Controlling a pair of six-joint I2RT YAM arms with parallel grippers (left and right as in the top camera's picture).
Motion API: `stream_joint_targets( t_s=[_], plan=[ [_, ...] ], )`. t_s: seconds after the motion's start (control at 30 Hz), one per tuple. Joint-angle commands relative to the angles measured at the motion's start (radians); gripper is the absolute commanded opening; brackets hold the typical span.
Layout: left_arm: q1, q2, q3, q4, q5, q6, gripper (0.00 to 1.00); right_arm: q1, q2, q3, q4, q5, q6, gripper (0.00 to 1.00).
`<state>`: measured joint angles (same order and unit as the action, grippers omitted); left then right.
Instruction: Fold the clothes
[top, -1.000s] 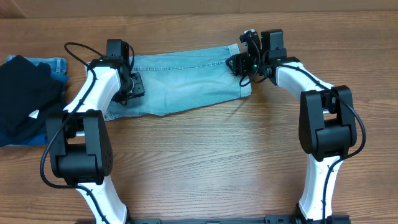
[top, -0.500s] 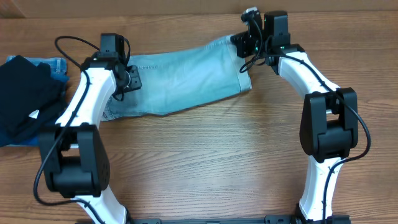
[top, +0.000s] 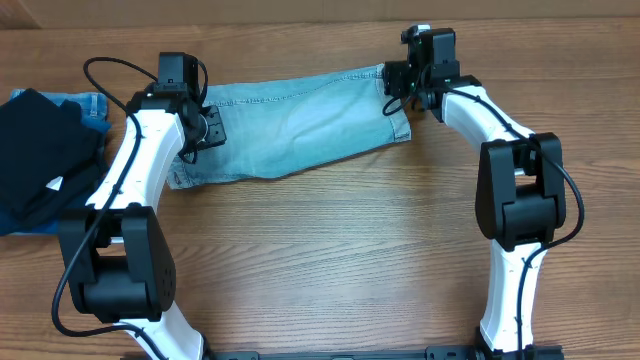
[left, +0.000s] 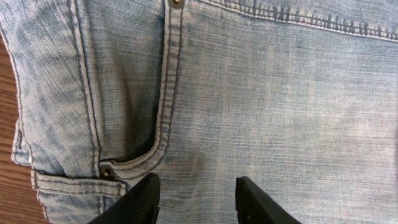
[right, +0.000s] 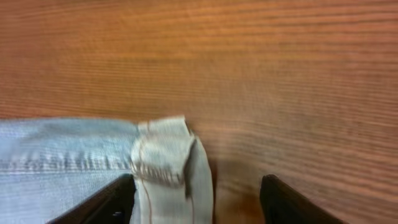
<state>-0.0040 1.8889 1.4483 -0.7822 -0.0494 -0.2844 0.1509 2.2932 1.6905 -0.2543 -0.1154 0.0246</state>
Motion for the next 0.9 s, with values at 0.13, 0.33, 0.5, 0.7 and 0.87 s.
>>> stream_joint_targets(
  t_s=[0.13,0.33,0.5,0.7,0.87],
  plan=[
    [0.011,-0.012,0.015,0.050,-0.013,0.015,0.47,-0.004,-0.123,0.022,-0.267,-0.288,-0.084,0.46],
    [0.011,0.053,0.007,0.121,-0.052,0.016,0.49,0.000,-0.059,0.018,-0.407,-0.286,-0.188,0.47],
    [0.012,0.146,0.007,0.143,-0.068,0.021,0.52,-0.001,0.027,0.018,-0.474,-0.169,-0.190,0.56],
    [0.012,0.175,0.007,0.132,-0.097,0.031,0.56,-0.014,0.036,0.017,-0.744,0.038,-0.189,0.58],
    [0.012,0.175,0.007,0.126,-0.095,0.031,0.60,-0.049,0.036,0.010,-0.882,0.047,-0.177,0.46]
  ],
)
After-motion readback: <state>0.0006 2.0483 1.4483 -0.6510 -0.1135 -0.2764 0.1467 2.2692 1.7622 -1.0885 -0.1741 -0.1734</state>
